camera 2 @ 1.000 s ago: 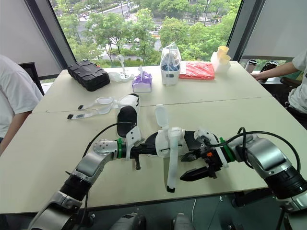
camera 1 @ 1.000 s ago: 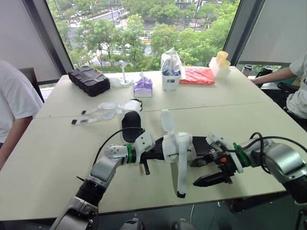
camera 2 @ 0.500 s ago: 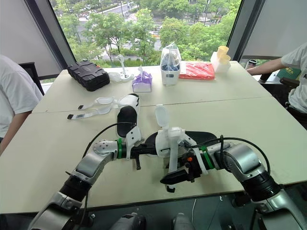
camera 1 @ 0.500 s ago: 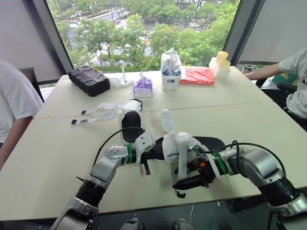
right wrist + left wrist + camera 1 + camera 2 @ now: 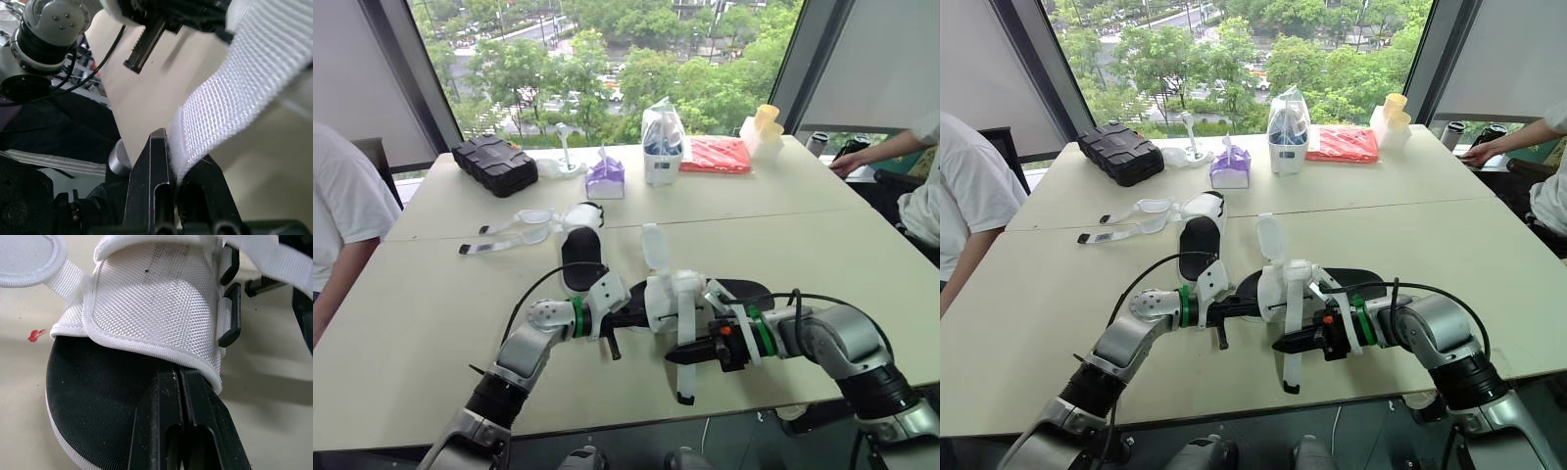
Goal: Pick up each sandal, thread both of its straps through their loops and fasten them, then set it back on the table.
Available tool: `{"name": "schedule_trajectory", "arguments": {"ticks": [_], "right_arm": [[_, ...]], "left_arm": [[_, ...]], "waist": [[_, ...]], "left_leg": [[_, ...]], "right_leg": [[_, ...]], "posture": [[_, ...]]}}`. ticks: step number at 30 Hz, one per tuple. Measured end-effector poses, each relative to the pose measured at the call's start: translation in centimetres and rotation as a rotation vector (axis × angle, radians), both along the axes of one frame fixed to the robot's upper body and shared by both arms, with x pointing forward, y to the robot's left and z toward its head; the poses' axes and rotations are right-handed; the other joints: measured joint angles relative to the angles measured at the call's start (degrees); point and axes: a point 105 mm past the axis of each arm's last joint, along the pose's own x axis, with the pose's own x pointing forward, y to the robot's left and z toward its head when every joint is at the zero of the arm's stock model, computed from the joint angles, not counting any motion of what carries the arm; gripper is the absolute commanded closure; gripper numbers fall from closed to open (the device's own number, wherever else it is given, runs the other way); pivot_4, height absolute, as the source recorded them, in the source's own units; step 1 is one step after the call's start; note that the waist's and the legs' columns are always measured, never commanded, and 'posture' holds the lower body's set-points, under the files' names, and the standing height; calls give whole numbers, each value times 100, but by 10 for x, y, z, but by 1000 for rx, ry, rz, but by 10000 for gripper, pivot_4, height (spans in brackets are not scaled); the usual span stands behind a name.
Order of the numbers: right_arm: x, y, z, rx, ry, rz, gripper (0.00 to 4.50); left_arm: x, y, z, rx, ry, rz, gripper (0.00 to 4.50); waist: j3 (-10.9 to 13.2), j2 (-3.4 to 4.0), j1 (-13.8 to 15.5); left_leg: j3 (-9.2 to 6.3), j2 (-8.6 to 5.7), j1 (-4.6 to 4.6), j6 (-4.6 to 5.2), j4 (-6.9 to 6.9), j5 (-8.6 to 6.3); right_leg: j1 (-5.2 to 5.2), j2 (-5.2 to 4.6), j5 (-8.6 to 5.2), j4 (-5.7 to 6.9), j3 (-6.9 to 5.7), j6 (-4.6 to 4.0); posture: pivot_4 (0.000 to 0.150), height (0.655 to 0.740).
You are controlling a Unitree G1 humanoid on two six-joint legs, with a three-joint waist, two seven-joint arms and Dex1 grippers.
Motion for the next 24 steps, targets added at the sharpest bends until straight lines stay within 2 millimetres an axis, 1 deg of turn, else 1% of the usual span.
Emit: {"name": "schedule_trajectory", "arguments": {"ticks": [1, 5, 6, 8, 11, 13, 15, 17, 19, 22, 24], "right_arm": [[4, 0, 9, 6, -19, 4, 44896], [25, 1, 60, 37, -130, 24, 44896], [30, 1, 68, 28, -148, 31, 44896], [43, 0, 75, -43, -178, 41, 44896], [60, -2, 75, -68, -166, 27, 44896], [77, 1, 75, -62, -133, 15, 44896], [89, 4, 77, -80, -96, 9, 44896], [98, 6, 74, -109, -98, 16, 44896], [105, 5, 62, -162, -118, 27, 44896], [108, -1, 40, -225, -103, 50, 44896], [109, -3, 36, -250, -124, 77, 44896]], "left_arm": [[0, 0, 0, 0, 0, 1, 45000], [0, -1, 0, -2, -2, -1, 45000], [1, -1, 1, -2, -3, -2, 45000], [1, -2, 1, 2, -6, -11, 45000], [2, -3, 0, 1, -8, -19, 45000], [3, -4, 1, -2, -10, -20, 45000], [4, -7, 1, -7, -14, -22, 45000], [4, -7, 1, -5, -16, -23, 45000], [4, -7, 1, -4, -19, -23, 45000], [4, -7, 2, -4, -22, -22, 45000], [4, -6, 2, -3, -24, -20, 45000]], "waist": [[0, 0, 0], [0, 0, -3], [0, 0, 4], [0, 1, 2], [0, 0, 5], [0, 1, -17], [0, 2, -8], [0, 2, 1], [-1, 2, 5], [0, 3, -6], [-1, 5, -12]], "left_leg": [[0, 0, 0, 0, 0, 0], [0, 1, 0, 0, -1, 0], [-4, 1, -1, 0, -2, 0], [-5, 0, -4, 1, -2, -1], [-5, -3, -10, 1, 0, -1], [4, -6, -9, 2, 2, -1], [2, -6, -11, 2, 2, 0], [-3, -7, -13, 1, 1, -1], [-6, -13, -14, 1, 0, -1], [-2, -18, -17, 1, 1, -1], [-2, -18, -17, 0, 0, -1]], "right_leg": [[0, 0, 0, 0, 0, 0], [-1, 1, 0, -1, -2, 0], [0, 1, 0, -2, -8, 0], [-1, 0, 0, -4, -11, 0], [-3, -2, 0, -6, -10, 0], [-9, -3, 3, -3, -2, 4], [-12, 0, 6, -1, -3, 7], [-13, 0, 11, 0, -7, 15], [-13, 1, 17, 0, -8, 23], [-20, 3, 23, 2, -3, 29], [-21, 4, 24, 4, -2, 30]], "posture": [[1500, 7400], [1500, 7400], [1500, 7400], [1500, 7400], [1500, 7400], [1500, 7400], [1500, 7400], [1500, 7400], [1500, 7400], [1500, 7400], [1500, 7400]]}}
